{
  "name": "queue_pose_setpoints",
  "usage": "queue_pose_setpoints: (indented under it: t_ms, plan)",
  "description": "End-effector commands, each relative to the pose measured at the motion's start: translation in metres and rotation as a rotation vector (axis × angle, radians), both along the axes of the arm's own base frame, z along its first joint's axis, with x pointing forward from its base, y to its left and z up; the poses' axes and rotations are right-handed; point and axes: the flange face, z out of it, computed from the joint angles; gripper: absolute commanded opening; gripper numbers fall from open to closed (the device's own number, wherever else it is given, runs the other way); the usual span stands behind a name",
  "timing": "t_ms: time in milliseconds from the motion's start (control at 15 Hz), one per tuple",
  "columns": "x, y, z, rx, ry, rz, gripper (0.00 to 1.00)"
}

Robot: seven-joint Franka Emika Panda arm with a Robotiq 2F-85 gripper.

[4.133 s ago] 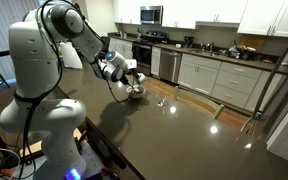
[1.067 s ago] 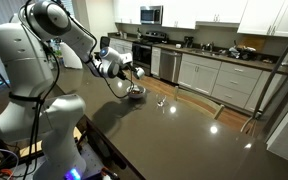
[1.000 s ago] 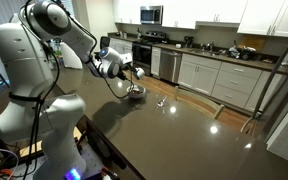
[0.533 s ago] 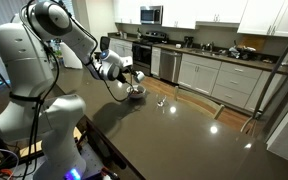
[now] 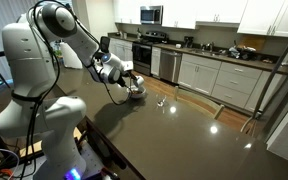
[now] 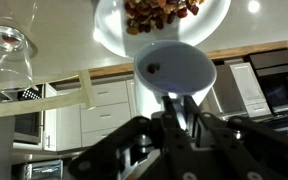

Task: Slide the white mug to the right, pour the contents in the white mug into the bowl

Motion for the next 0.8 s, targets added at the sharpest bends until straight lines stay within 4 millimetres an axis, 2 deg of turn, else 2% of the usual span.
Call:
queue_pose_setpoints:
  t_ms: [0, 200, 733]
  plan:
    - [0.004, -0.004, 0.004, 0.032, -0.011, -0.008, 0.07]
    - [0.009, -0.005, 0.01, 0.02, -0.032, -0.011, 0.07]
    - [0.017, 0.009, 0.049, 0.009, -0.124, 0.001, 0.07]
